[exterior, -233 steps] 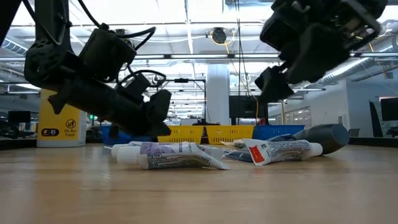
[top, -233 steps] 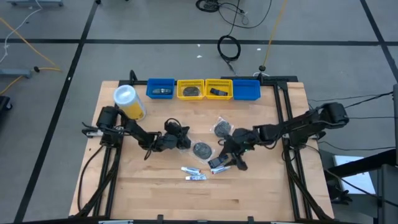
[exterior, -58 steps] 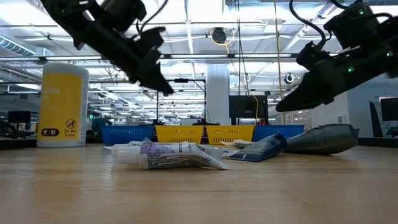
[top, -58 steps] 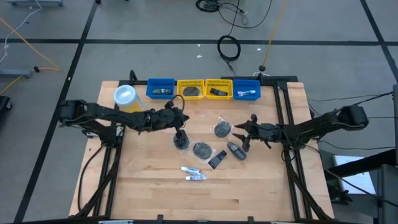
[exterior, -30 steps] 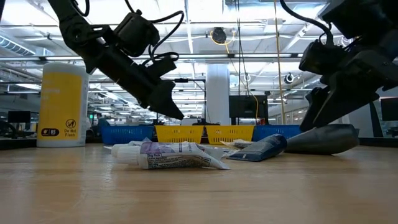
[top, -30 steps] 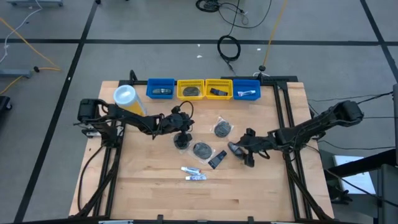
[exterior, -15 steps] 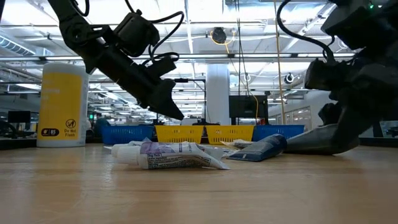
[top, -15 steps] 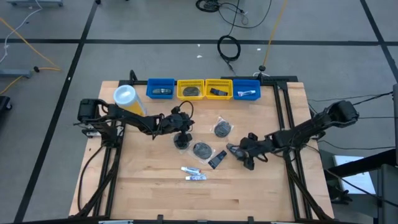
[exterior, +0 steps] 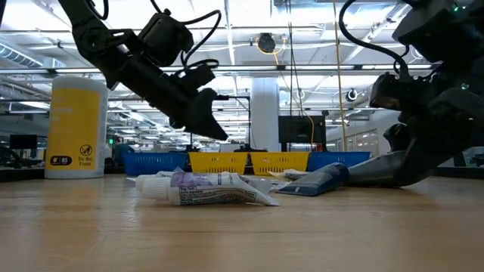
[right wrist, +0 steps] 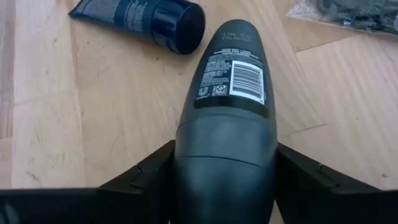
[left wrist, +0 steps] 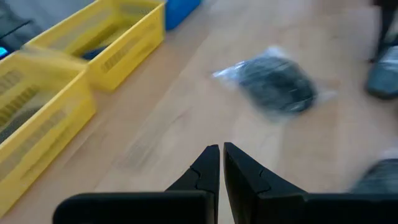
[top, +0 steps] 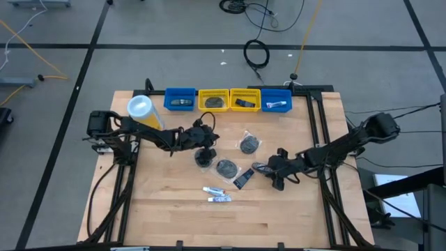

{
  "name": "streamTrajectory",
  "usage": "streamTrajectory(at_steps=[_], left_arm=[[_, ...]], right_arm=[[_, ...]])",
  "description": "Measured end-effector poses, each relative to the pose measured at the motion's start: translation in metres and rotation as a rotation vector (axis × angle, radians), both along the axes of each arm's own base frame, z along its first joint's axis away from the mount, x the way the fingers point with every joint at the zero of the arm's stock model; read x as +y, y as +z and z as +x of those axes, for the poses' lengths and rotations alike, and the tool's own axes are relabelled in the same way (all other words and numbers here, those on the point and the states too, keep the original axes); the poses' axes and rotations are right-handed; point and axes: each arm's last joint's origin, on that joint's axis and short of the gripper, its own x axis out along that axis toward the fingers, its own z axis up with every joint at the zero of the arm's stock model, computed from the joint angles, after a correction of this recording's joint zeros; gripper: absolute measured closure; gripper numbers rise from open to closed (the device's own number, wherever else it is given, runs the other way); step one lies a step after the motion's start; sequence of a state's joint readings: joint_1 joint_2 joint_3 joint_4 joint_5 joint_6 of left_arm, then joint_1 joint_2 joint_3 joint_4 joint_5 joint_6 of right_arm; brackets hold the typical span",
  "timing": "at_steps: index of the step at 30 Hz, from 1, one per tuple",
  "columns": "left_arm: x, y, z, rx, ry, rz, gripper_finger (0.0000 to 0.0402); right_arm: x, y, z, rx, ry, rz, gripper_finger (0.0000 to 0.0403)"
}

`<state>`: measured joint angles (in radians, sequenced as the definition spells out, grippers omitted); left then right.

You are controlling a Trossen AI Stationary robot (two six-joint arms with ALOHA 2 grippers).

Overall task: Pick & Place Travel size toiletries
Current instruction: Put the deodorant into the left blue bin

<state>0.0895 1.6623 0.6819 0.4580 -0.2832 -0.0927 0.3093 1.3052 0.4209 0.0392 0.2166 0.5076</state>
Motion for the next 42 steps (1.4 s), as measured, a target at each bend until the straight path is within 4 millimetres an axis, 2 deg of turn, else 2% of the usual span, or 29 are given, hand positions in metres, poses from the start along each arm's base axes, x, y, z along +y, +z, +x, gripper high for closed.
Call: streamTrajectory(at_steps=[4,8,11,15,19,22,25,29,32,38,42], left_arm=[[-0.005,0.008,0.006,-0.073,-0.206,0.047,0.0372],[-0.017,0.019,0.011,-0.160,-0.418,0.202,0.0334],[-0.029,0.027,0.014,-0.214,-0.522,0.362,0.0280],[-0.046,0.033,0.015,-0.258,-0.653,0.540,0.0190],[-0.057,0.041,0.019,-0.291,-0.688,0.572,0.0107],[-0.058,0.044,0.026,-0.280,-0.639,0.568,0.0068],[-0.057,0.034,0.035,-0.217,-0.647,0.575,0.0053],[-0.058,0.013,0.051,-0.140,-0.686,0.629,0.0051],[-0.062,0.006,0.061,-0.124,-0.709,0.662,0.0050],[-0.066,0.004,0.079,-0.146,-0.711,0.672,0.0050],[-0.065,0.004,0.080,-0.135,-0.714,0.682,0.0050]], right_arm=[[-0.009,0.015,0.005,-0.131,-0.021,-0.111,0.0193],[-0.023,0.024,0.014,-0.258,-0.004,-0.126,0.0186],[-0.031,0.026,0.021,-0.427,0.073,-0.082,0.0193],[-0.045,0.021,0.025,-0.550,0.122,-0.038,0.0193],[-0.054,0.015,0.032,-0.599,0.154,0.005,0.0187],[-0.060,0.010,0.037,-0.619,0.174,0.030,0.0188],[-0.064,0.008,0.046,-0.629,0.198,0.080,0.0188],[-0.067,0.006,0.056,-0.629,0.257,0.153,0.0187],[-0.070,0.007,0.061,-0.632,0.282,0.175,0.0187],[-0.072,0.012,0.067,-0.666,0.313,0.202,0.0187],[-0.072,0.011,0.066,-0.655,0.327,0.224,0.0186]])
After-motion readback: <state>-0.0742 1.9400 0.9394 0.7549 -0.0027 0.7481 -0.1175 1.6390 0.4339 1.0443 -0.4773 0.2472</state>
